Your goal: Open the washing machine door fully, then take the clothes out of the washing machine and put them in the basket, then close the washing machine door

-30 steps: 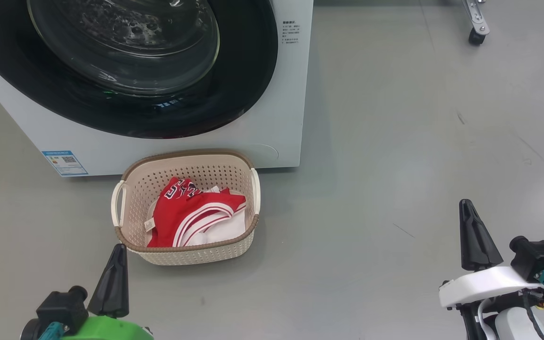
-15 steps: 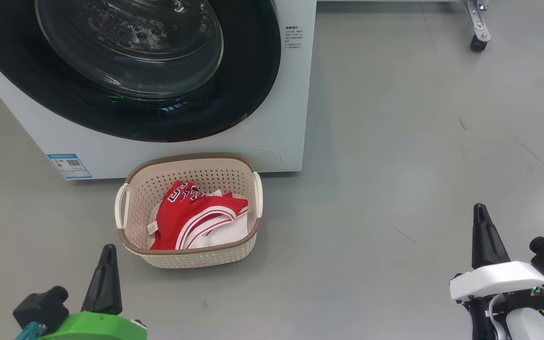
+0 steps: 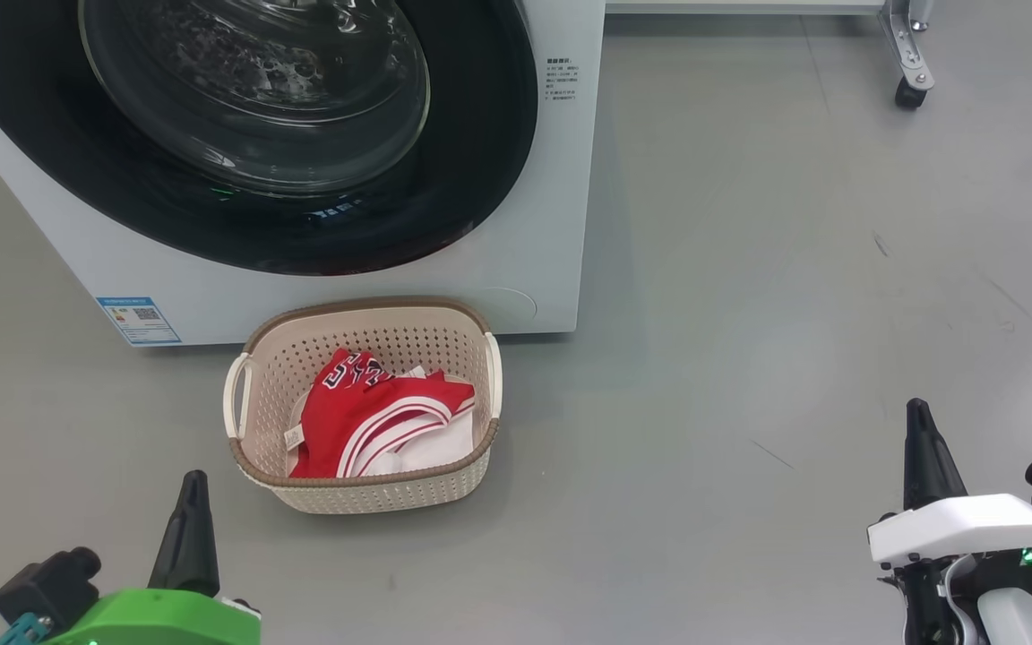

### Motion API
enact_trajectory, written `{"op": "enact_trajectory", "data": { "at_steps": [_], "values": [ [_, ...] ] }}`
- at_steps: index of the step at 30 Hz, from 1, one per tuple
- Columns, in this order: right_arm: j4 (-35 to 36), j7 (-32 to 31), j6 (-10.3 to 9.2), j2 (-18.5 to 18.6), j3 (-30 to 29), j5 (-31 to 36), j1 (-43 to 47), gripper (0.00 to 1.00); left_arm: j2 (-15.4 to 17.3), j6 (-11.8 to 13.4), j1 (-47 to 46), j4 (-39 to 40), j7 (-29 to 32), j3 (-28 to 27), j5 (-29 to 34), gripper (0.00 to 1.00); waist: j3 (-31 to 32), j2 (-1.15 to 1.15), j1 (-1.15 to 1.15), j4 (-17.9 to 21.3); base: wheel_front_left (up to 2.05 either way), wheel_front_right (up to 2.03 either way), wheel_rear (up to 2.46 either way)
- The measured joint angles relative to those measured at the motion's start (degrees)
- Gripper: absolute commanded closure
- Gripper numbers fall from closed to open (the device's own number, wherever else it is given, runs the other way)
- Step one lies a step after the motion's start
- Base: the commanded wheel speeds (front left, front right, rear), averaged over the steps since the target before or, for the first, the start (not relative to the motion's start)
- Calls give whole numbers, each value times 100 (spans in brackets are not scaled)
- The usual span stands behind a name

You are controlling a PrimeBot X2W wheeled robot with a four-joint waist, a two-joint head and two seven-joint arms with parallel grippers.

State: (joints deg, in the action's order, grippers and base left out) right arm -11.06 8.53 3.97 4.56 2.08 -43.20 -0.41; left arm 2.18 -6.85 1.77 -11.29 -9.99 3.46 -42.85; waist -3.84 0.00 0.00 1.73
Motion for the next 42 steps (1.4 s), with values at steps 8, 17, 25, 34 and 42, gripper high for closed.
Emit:
{"op": "enact_trajectory", "data": {
  "at_steps": [8, 17, 25, 34, 42],
  "values": [
    [-52, -175, 10, -10, -105, -561, -25, 100, 42, 0, -6, -38, 186, -51, -624, 100, 42, 0, 0, -19, 0, 0, 0],
    [-114, -343, 54, -30, -211, -1198, -32, 100, 68, 0, -27, -92, 345, -108, -1311, 100, 89, 0, 0, -41, 0, 0, 0],
    [-179, -516, 97, -52, -312, -1770, -69, 100, 93, 0, -88, -125, 492, -138, -1904, 100, 132, 0, 0, -61, 0, 0, 0],
    [-247, -688, 127, -77, -416, -2407, -130, 100, 120, 0, -157, -167, 644, -171, -2552, 100, 180, 0, 0, -84, 0, 0, 0],
    [-308, -854, 178, -94, -531, -3041, -152, 100, 154, 0, -213, -234, 802, -215, -3215, 100, 228, 0, 0, -106, 0, 0, 0]
  ]
}}
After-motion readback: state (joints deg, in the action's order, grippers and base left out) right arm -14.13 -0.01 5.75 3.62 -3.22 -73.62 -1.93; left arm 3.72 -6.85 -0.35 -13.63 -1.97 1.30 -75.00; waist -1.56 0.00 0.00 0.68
